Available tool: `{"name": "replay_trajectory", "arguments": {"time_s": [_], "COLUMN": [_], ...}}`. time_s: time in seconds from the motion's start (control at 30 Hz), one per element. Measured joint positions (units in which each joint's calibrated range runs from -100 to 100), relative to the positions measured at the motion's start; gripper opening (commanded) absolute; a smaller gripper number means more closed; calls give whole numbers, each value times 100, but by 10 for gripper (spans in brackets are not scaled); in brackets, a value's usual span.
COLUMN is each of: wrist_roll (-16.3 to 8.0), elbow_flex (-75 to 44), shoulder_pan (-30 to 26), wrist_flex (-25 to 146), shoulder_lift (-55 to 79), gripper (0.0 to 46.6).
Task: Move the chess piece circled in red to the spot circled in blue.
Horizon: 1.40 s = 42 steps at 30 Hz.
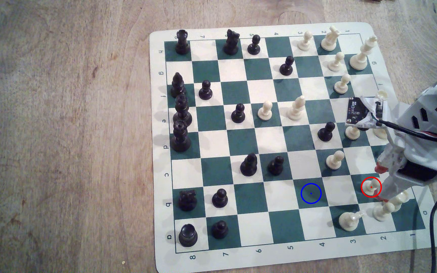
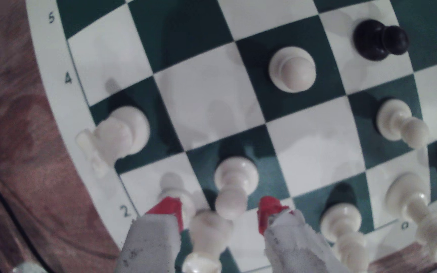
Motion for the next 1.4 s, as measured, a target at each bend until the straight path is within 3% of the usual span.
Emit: {"name": "replay_trajectory", "arguments": {"time_s": [0.87,1.0,1.4], "wrist_roll": [0,0,0], "elbow_flex": [0,0,0], "shoulder_pan": [-147,-147,-147], "wrist_flex": [-438,-438,-510], "shoulder_lift": [561,587,587], "gripper": [123,71,2]}}
